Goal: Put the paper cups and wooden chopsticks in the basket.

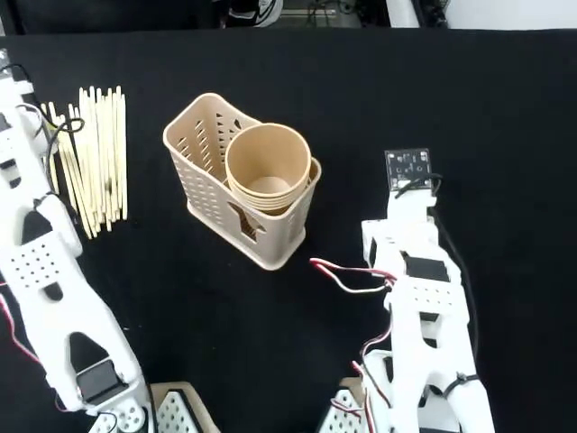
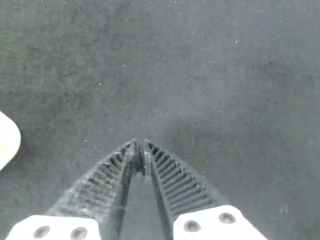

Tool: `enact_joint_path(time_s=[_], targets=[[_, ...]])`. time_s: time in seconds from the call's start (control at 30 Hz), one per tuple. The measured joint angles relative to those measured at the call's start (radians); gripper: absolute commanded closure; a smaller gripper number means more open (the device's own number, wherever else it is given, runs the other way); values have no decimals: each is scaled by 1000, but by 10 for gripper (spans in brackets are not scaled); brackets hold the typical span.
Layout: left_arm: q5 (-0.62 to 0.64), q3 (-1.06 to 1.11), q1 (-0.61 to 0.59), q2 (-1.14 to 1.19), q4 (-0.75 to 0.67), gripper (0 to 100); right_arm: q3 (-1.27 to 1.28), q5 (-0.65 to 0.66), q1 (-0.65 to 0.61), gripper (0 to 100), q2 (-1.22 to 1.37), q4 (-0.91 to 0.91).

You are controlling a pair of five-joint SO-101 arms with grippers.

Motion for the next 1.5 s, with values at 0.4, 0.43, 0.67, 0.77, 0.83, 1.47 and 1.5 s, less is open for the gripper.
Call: enact_joint_path(time_s=[0.4, 0.43, 0.67, 0.77, 0.83, 1.47, 1.5], targets=[[8, -267, -6, 245, 0, 830, 0, 0, -29, 984, 0, 0], [8, -275, -8, 252, 2, 831, 0, 0, -31, 984, 0, 0], [9, -341, -11, 256, 172, 973, 0, 0, -31, 984, 0, 0], [8, -348, -9, 255, 216, 963, 0, 0, -31, 985, 0, 0], [6, -351, -17, 253, 229, 972, 0, 0, -31, 985, 0, 0], [14, -460, -29, 253, 588, 971, 0, -2, -31, 985, 0, 0], [15, -470, -35, 253, 600, 971, 0, -2, -31, 985, 0, 0]])
